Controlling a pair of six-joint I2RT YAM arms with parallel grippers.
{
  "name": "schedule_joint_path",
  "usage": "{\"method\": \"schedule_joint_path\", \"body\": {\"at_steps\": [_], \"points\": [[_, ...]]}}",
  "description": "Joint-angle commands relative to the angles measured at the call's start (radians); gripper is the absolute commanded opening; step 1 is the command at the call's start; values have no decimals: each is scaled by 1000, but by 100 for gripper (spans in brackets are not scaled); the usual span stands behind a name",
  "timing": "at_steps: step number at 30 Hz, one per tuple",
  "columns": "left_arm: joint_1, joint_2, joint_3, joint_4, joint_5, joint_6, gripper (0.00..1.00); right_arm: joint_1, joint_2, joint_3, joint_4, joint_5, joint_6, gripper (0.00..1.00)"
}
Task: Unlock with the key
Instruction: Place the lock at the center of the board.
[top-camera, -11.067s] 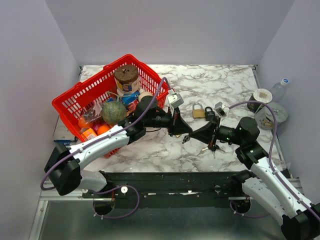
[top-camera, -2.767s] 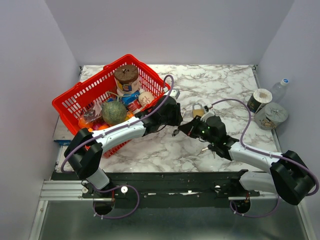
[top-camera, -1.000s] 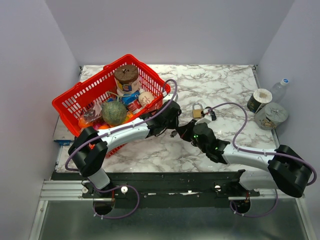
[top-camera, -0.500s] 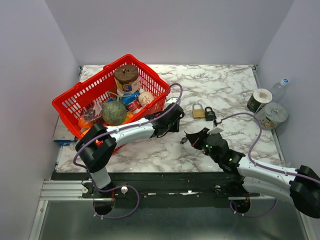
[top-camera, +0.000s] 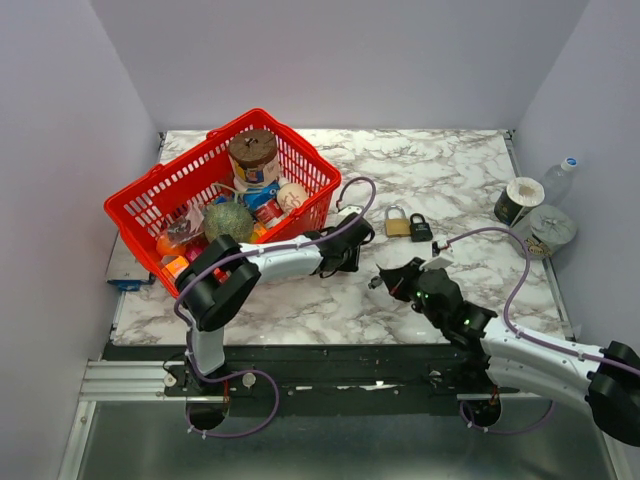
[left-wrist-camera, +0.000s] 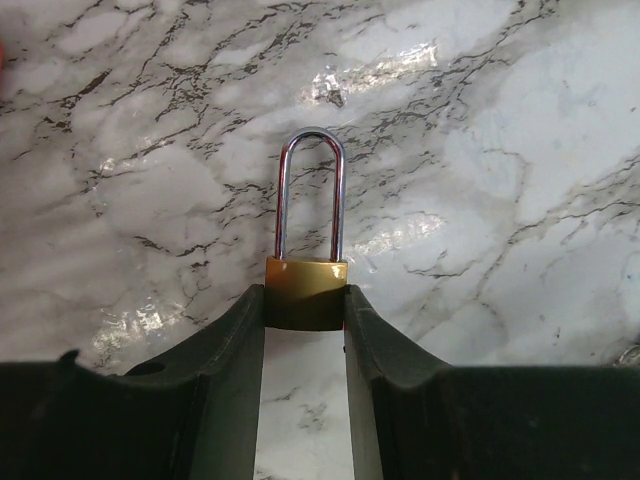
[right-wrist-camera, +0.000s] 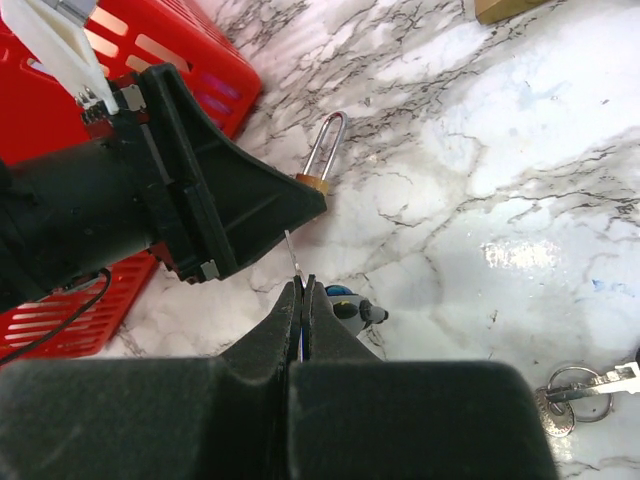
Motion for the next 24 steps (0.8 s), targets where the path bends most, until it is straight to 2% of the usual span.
{"method": "schedule_joint_path", "body": {"at_steps": [1, 3, 4, 6, 13, 24], "points": [[3, 31, 30, -15, 1, 13, 16, -6, 4, -1, -4, 38, -5, 1], [5, 46, 33, -16, 20, 12, 18, -5, 1, -4, 2, 36, -5, 1], [5, 51, 34, -16, 26, 10, 37, -6, -1, -7, 2, 36, -5, 1], [5, 57, 37, -16, 44, 4, 49, -5, -9, -9, 0, 40, -5, 1], [5, 61, 30, -11, 99, -27, 73, -6, -45, -17, -10, 56, -16, 1], [-5, 45, -12, 21, 230, -103, 76, -9, -95, -1, -64, 92, -39, 1]]}}
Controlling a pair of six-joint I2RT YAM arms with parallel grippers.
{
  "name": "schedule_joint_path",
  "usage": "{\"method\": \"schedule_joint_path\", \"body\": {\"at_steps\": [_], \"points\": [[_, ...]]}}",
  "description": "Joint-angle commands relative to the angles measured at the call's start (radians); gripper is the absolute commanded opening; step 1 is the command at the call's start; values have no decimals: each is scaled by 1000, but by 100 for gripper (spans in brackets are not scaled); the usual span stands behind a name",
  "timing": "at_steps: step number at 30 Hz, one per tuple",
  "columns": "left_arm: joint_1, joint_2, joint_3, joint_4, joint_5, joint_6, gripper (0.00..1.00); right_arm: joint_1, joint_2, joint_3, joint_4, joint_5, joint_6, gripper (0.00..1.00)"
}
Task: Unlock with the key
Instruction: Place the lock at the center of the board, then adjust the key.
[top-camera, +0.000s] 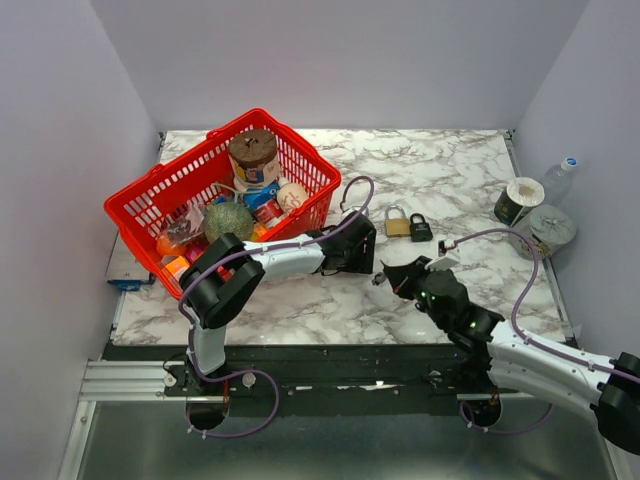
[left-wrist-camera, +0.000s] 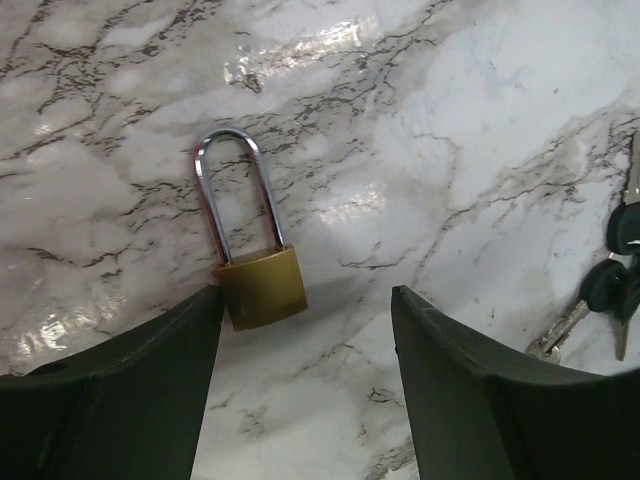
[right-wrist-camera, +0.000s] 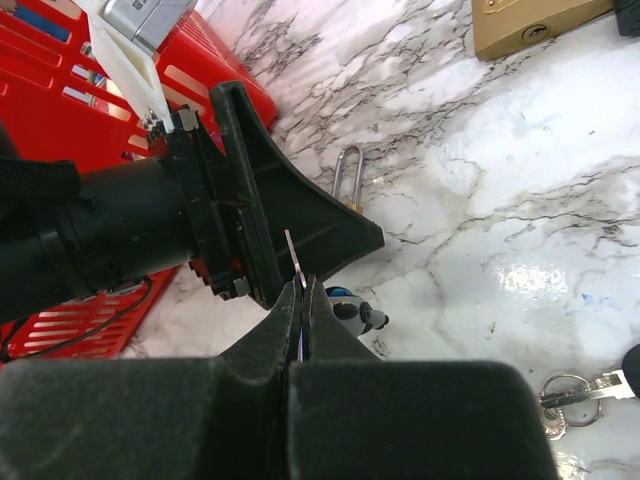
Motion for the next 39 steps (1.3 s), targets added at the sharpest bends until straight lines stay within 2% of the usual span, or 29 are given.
{"method": "schedule_joint_path", "body": {"at_steps": [1, 8, 15, 16, 18, 19, 20, 22, 23, 30, 32, 39], "points": [[-10, 4, -33, -6, 94, -57, 76, -8, -20, 4, -37, 70, -22, 1], [-13, -15, -52, 8, 137, -78, 77, -9, -27, 25, -54, 77, -48, 1], [-13, -176, -64, 27, 37, 6, 79, -49, -87, 54, -70, 5, -100, 1], [-13, -201, -69, 34, 28, 14, 79, -93, -95, 59, -70, -26, -109, 1], [-13, -279, -90, 71, 14, 49, 81, -153, -106, 67, -70, -159, -141, 1], [-15, -305, -99, 85, 12, 61, 81, -225, -110, 79, -70, -216, -155, 1], [-15, -331, -121, 124, 15, 75, 81, -256, -113, 83, -66, -326, -184, 1], [-13, -408, -144, 169, 32, 113, 82, -326, -129, 94, -43, -426, -221, 1], [-13, -433, -168, 206, 47, 129, 82, -340, -138, 105, -37, -513, -245, 1], [-10, -629, -251, 465, 294, 231, 84, -393, -190, 113, 139, -796, -214, 1], [-10, -655, -260, 499, 345, 241, 84, -396, -186, 114, 189, -847, -161, 1], [-1, -721, -270, 519, 387, 241, 84, -396, -159, 117, 399, -996, -52, 1]]}}
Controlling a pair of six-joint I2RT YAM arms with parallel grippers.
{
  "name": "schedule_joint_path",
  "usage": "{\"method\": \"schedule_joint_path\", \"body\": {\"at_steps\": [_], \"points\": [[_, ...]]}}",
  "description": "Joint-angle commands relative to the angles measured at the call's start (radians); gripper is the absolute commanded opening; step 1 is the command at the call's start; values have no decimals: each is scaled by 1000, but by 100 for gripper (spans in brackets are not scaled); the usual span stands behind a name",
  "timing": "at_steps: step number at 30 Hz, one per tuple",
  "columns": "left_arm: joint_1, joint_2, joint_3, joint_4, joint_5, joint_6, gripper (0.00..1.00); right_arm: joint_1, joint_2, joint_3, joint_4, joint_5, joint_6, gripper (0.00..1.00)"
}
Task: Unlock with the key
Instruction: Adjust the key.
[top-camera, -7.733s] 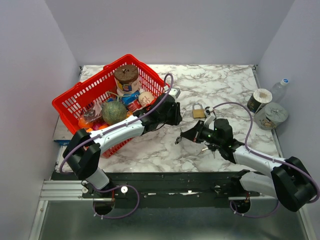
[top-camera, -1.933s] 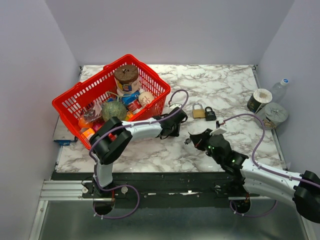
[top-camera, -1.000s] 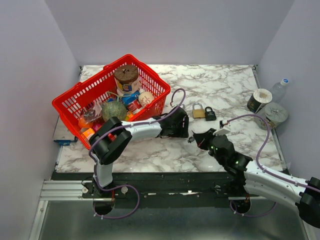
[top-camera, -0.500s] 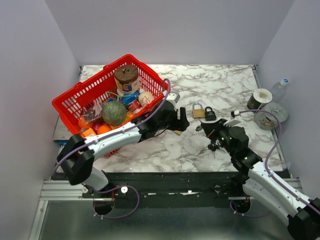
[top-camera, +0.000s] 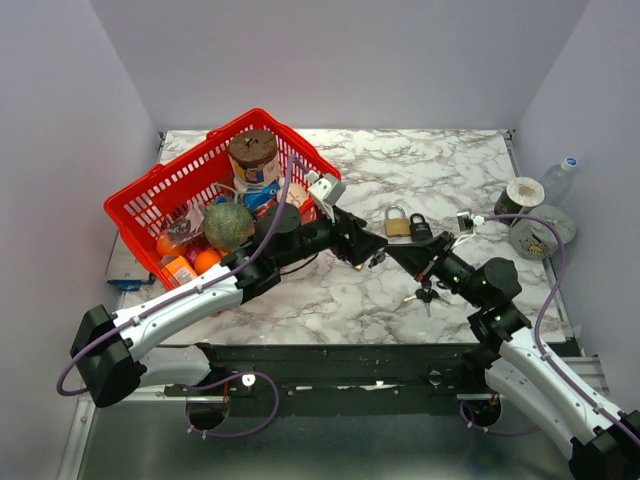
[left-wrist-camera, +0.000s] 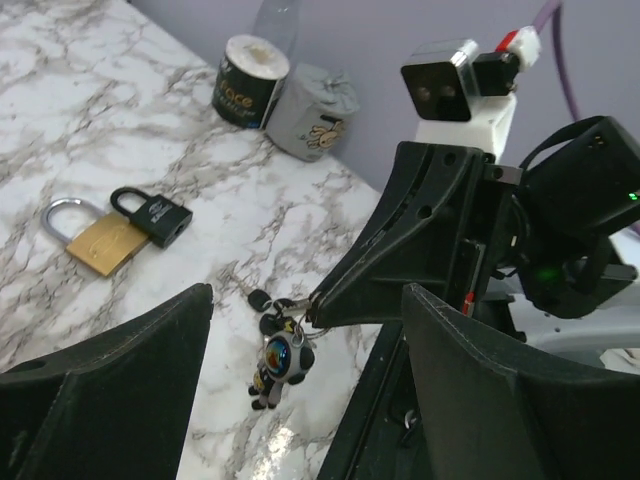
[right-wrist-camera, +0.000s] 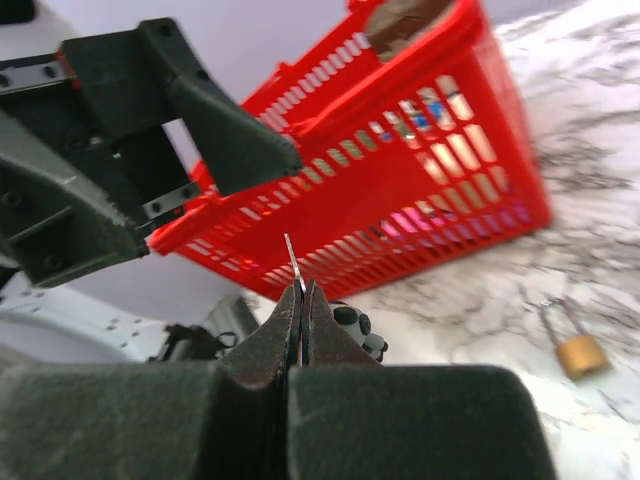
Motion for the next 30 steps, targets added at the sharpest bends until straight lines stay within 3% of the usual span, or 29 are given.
{"method": "schedule_joint_path", "body": {"at_steps": [1, 6, 14, 18, 22, 28, 30], "points": [[7, -30, -15, 72, 82, 27, 83, -5, 19, 35, 183, -163, 87, 1], [8, -4, -10, 111, 165, -9, 76, -4, 21, 35, 235, -180, 119, 1], [8, 16, -29, 171, 220, -68, 52, -5, 18, 20, 269, -164, 145, 1], [8, 25, -29, 181, 237, -78, 49, -7, 22, 12, 286, -158, 156, 1], [8, 27, -30, 184, 233, -85, 21, -8, 34, 11, 292, -160, 156, 1], [8, 25, -24, 168, 213, -78, 0, -8, 45, -3, 292, -157, 148, 1], [8, 21, -24, 158, 199, -75, 0, -10, 47, -6, 292, -160, 145, 1]]}}
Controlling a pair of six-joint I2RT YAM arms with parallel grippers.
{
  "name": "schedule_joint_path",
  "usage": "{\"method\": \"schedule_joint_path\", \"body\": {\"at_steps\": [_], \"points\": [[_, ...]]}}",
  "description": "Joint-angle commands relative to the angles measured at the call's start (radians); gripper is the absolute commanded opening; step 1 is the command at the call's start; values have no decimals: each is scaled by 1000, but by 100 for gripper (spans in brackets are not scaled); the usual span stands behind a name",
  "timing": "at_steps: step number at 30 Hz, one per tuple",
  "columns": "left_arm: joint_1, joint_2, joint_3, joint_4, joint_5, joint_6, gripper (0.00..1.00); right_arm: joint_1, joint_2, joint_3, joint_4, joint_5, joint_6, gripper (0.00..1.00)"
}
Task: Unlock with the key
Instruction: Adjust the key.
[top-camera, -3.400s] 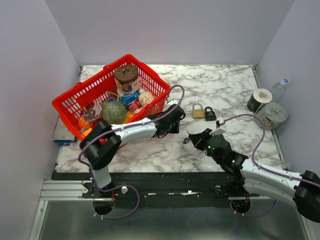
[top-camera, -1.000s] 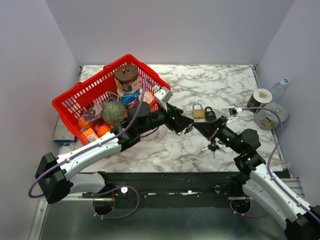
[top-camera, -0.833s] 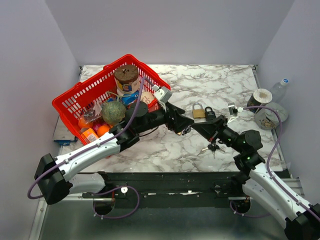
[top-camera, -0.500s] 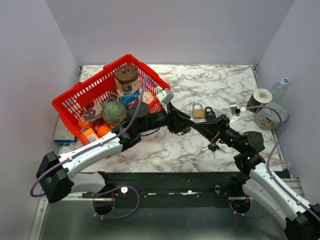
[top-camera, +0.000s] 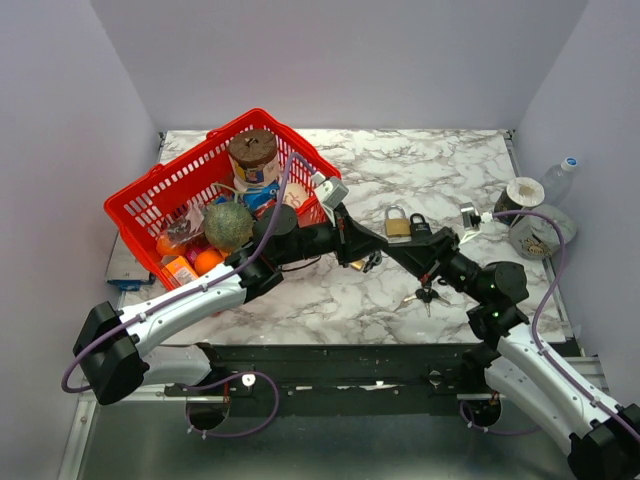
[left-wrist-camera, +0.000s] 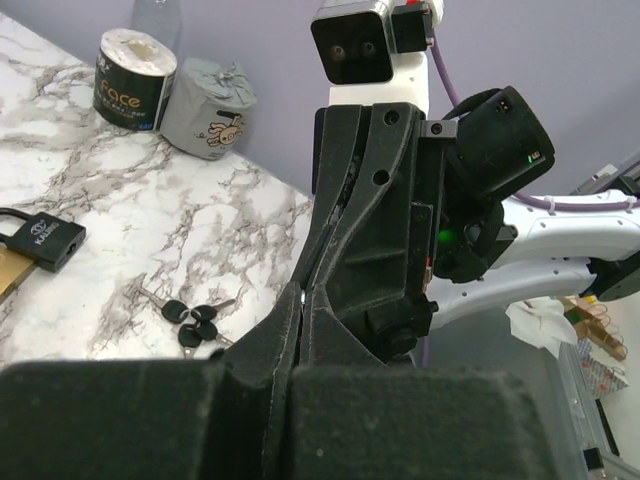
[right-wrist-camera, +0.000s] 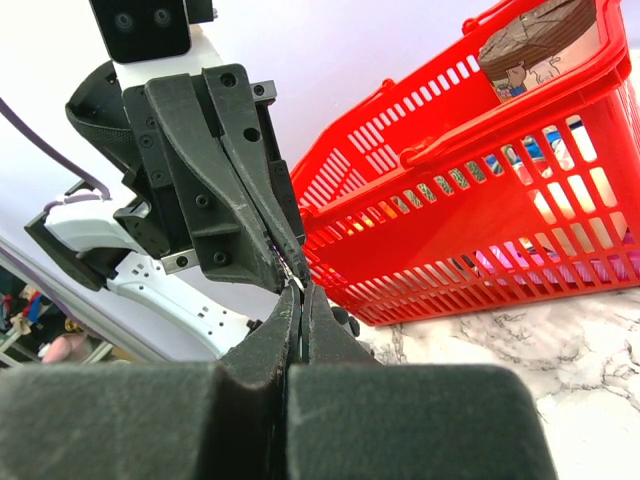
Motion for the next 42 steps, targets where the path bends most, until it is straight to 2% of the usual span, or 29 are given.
{"method": "schedule_joint_path", "body": {"at_steps": [1, 10, 12, 13, 15, 16, 18, 19, 23, 28, 31, 37, 42], "points": [[2, -1, -2, 8, -26, 22, 0, -5, 8, -15, 41, -19, -8, 1], [4, -26, -15, 18, -34, 32, 0, -13, 15, -25, 39, -38, -11, 1], [4, -28, -12, 12, -17, 44, 0, -17, 19, -22, 38, -59, -16, 4], [5, -26, -6, 2, -5, 64, 0, -20, 22, -21, 36, -68, -19, 9], [8, -14, 15, -26, 44, 87, 0, -22, 25, -16, 31, -93, -32, 13], [10, -9, 18, -29, 55, 90, 0, -27, 25, -15, 30, -99, -36, 21], [15, 5, 32, -52, 69, 87, 0, -30, 26, -8, 13, -120, -51, 28], [18, 9, 37, -60, 78, 85, 0, -31, 25, -5, 1, -127, -62, 35], [28, 35, 61, -100, 99, 76, 0, -31, 6, 22, -99, -142, -118, 46], [39, 86, 127, -172, 171, 97, 0, -31, -52, 112, -362, -128, -304, 64], [41, 109, 158, -215, 214, 119, 0, -31, -78, 188, -532, -107, -434, 70], [47, 114, 167, -244, 192, 136, 0, -31, -64, 277, -784, -39, -589, 72], [48, 115, 173, -288, 126, 154, 0, -30, -32, 288, -838, -39, -596, 66]]}}
